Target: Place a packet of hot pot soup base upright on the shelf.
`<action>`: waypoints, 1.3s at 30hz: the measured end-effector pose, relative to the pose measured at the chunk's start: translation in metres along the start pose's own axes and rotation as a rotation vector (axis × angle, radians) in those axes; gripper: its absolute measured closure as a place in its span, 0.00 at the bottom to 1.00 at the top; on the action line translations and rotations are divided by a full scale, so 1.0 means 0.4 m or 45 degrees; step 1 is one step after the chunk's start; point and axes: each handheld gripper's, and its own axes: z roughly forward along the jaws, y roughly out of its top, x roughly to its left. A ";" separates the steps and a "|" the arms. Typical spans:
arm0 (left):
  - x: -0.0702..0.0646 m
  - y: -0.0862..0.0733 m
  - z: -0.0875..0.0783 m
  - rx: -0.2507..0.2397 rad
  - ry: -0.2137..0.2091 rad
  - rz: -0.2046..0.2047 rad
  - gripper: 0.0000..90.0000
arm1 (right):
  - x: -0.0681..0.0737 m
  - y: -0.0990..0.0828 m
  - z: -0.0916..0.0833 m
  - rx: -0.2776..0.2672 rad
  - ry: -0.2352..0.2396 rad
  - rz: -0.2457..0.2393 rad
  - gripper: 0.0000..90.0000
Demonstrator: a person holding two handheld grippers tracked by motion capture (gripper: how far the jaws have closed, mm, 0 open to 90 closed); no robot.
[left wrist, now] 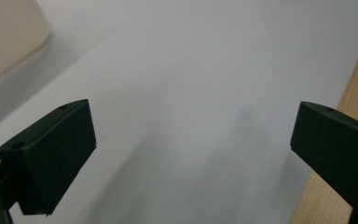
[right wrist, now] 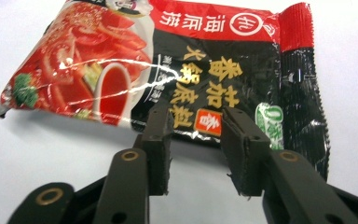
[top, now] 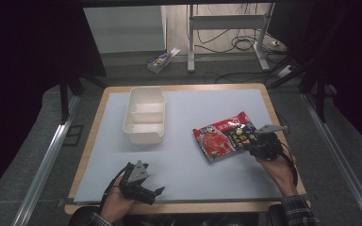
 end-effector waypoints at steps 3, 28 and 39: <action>-0.001 0.000 0.002 0.005 0.001 0.000 0.00 | -0.008 0.006 0.009 0.004 -0.003 0.004 0.76; 0.000 -0.001 0.002 0.015 0.041 0.009 0.00 | -0.146 0.125 0.127 0.008 -0.177 0.091 0.99; 0.000 -0.002 0.003 0.018 0.045 0.011 0.00 | -0.152 0.141 0.203 0.095 -0.210 0.050 0.99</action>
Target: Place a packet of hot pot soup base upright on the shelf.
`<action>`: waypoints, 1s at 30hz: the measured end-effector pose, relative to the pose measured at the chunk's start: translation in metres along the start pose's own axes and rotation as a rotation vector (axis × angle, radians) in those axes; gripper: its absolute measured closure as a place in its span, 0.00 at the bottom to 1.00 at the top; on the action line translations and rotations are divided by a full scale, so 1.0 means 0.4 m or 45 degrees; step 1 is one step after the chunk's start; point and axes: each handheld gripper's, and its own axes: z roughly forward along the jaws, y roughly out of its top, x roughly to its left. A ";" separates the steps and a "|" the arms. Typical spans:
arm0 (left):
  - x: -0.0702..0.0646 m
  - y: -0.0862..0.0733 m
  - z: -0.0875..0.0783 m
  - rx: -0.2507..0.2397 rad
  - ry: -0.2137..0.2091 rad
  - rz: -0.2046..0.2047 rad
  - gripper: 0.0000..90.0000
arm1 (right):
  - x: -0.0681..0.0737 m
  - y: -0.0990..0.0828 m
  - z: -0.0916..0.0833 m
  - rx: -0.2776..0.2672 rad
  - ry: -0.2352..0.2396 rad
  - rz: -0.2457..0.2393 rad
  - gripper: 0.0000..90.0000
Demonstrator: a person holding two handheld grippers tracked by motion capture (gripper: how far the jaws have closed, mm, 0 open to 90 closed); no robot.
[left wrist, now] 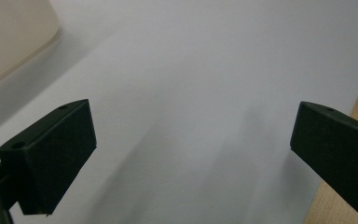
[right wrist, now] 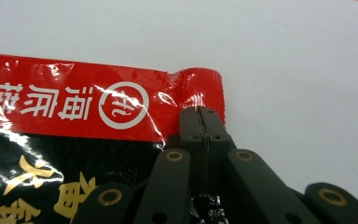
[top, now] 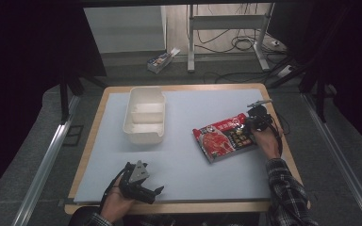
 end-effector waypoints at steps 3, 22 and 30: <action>0.000 0.000 0.001 0.001 0.000 0.002 0.00 | 0.007 0.004 0.008 0.013 -0.004 -0.004 0.99; -0.002 0.003 0.001 0.002 0.000 0.006 0.00 | 0.086 0.004 0.007 0.023 0.083 -0.053 0.99; -0.003 0.006 0.001 -0.004 -0.008 -0.003 0.01 | 0.158 -0.002 -0.007 0.027 0.133 -0.121 0.99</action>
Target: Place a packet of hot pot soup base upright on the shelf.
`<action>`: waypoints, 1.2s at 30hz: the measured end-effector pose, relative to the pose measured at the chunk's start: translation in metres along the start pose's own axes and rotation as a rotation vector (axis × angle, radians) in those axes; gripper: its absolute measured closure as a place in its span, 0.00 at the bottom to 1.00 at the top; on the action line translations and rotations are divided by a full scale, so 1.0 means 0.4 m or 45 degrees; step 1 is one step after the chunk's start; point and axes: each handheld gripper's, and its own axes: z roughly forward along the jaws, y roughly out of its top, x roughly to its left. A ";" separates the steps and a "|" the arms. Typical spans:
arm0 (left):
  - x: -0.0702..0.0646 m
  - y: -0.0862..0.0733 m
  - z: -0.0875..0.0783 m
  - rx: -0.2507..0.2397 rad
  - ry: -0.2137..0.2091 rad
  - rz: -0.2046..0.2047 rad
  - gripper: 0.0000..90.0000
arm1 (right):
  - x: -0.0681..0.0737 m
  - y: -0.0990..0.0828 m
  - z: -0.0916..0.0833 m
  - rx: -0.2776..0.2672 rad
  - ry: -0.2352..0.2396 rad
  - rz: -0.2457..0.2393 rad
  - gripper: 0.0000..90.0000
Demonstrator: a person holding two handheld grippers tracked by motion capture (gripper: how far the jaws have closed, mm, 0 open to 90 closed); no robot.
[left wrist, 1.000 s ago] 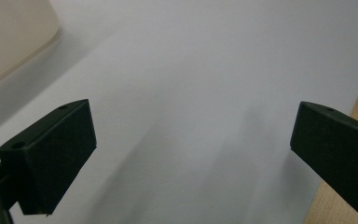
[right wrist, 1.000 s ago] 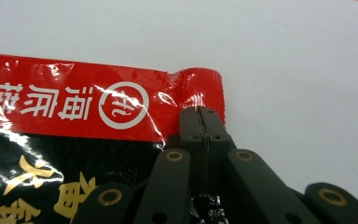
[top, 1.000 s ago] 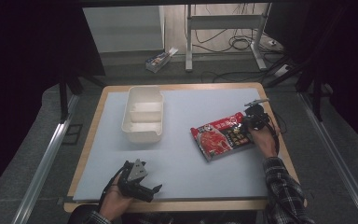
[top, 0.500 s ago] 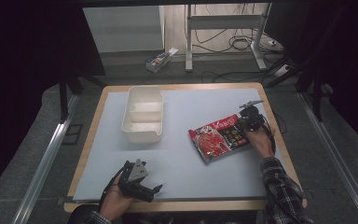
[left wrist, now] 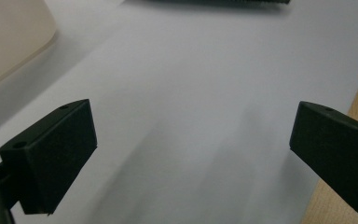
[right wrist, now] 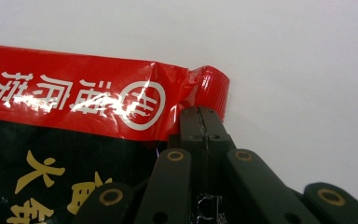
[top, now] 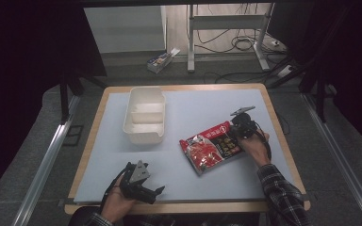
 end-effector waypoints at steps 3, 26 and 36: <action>0.002 0.001 0.000 -0.004 -0.006 -0.013 0.01 | 0.029 0.001 -0.002 -0.003 0.016 -0.034 0.99; 0.010 0.047 0.025 -0.005 0.024 -0.001 0.05 | 0.067 -0.042 -0.066 -0.140 0.084 -0.108 0.59; 0.016 0.080 0.042 -0.053 -0.033 0.000 0.17 | 0.079 -0.069 -0.109 -0.159 0.127 -0.105 0.33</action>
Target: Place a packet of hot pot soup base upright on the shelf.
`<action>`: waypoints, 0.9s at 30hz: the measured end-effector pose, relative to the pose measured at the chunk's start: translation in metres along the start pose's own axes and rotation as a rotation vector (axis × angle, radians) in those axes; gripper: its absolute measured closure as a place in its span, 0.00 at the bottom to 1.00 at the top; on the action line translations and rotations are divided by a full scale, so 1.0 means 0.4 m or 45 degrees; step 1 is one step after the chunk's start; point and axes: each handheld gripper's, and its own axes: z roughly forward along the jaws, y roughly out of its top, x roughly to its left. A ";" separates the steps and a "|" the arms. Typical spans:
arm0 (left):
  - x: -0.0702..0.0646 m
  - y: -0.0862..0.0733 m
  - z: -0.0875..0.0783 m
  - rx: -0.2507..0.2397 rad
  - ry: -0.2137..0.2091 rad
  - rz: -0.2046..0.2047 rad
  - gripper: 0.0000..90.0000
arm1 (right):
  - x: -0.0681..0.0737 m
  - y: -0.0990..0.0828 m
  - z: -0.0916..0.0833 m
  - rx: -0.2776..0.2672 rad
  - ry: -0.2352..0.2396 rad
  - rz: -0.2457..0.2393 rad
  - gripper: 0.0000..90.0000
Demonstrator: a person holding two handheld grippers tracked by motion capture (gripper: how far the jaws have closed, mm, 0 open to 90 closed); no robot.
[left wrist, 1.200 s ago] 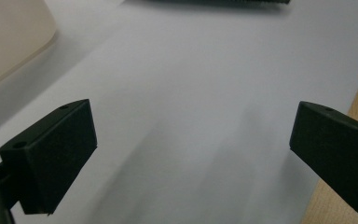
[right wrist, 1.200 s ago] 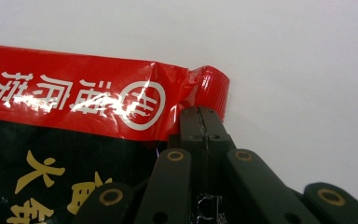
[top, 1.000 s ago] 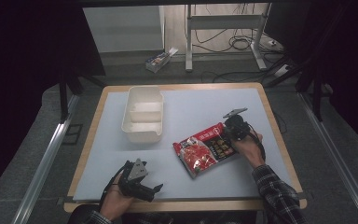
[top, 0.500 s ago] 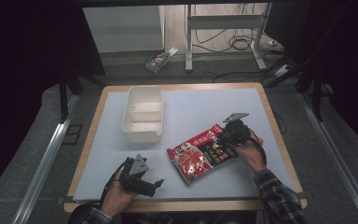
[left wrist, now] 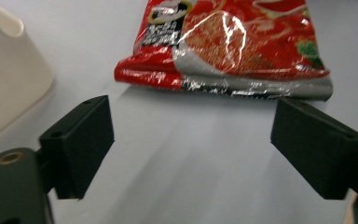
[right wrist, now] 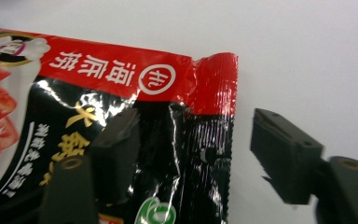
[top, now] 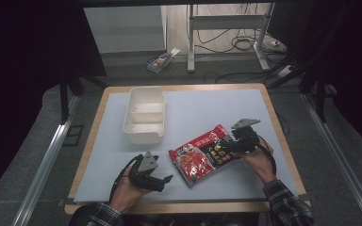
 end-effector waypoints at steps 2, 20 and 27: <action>0.006 0.007 0.002 -0.020 -0.040 -0.024 0.23 | 0.001 -0.006 -0.009 -0.008 0.010 0.006 0.29; -0.010 0.079 0.084 -0.071 -0.144 0.021 0.84 | 0.027 -0.073 -0.071 0.032 0.047 -0.014 0.00; -0.010 0.088 0.122 -0.071 -0.125 0.013 1.00 | 0.032 -0.095 -0.091 0.020 0.041 -0.013 0.00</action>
